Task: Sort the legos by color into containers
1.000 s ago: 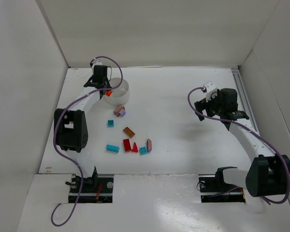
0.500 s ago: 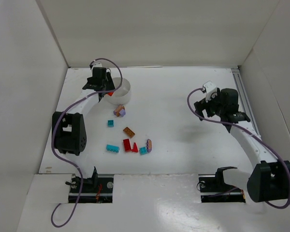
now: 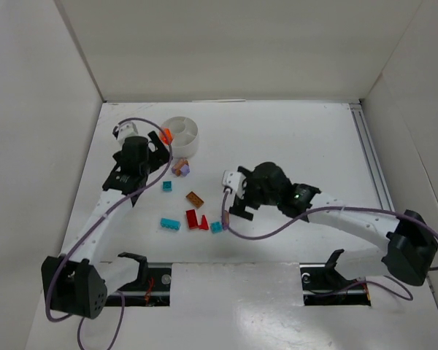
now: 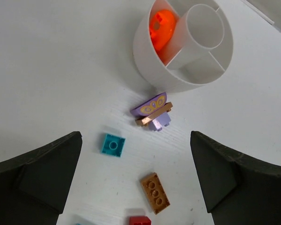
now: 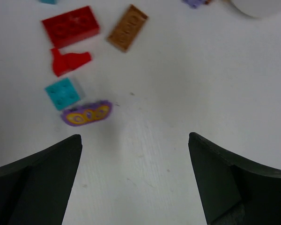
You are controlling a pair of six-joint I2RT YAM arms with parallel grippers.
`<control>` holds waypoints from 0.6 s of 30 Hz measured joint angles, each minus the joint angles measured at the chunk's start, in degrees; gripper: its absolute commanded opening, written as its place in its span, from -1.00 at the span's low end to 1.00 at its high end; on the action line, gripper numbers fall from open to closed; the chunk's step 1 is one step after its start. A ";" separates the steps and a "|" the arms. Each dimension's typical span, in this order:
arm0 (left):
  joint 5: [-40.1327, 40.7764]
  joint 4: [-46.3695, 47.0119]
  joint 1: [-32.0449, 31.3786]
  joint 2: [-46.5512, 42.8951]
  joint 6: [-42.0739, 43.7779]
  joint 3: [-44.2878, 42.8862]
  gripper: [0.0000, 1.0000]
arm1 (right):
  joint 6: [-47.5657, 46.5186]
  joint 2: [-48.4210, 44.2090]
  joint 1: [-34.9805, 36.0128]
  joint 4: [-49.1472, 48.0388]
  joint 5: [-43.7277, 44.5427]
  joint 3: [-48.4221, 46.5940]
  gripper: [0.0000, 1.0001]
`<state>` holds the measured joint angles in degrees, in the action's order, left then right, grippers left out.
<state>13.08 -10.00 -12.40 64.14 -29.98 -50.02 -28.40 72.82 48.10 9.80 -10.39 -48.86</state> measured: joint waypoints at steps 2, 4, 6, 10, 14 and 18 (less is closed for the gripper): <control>0.76 -1.05 -0.37 -4.31 -2.73 3.54 1.00 | -1.99 3.28 5.16 -0.28 -0.42 -0.90 0.97; 0.87 -1.95 -0.70 -8.44 -5.38 6.95 1.00 | -3.74 6.58 9.20 -0.66 -2.14 -1.68 0.95; 0.09 -1.88 -1.07 -11.93 -7.39 10.14 1.00 | -5.49 9.62 11.98 -0.94 -3.72 -2.27 0.94; -2.67 -1.84 -1.11 -15.41 -9.94 14.34 1.00 | -8.13 15.04 15.61 -1.01 -4.61 -3.30 0.94; -3.80 -1.99 -1.42 -15.76 -11.47 15.82 1.00 | -9.33 20.72 16.39 -0.98 -4.02 -5.51 0.89; -4.39 -1.84 -1.79 -16.06 -12.26 15.85 1.00 | -9.73 24.57 16.33 -0.87 -2.12 -6.86 0.86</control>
<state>8.69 -11.84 -14.20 48.07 -42.24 -34.17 -38.13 97.38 64.42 8.93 -12.51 -55.72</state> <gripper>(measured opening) 0.997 0.935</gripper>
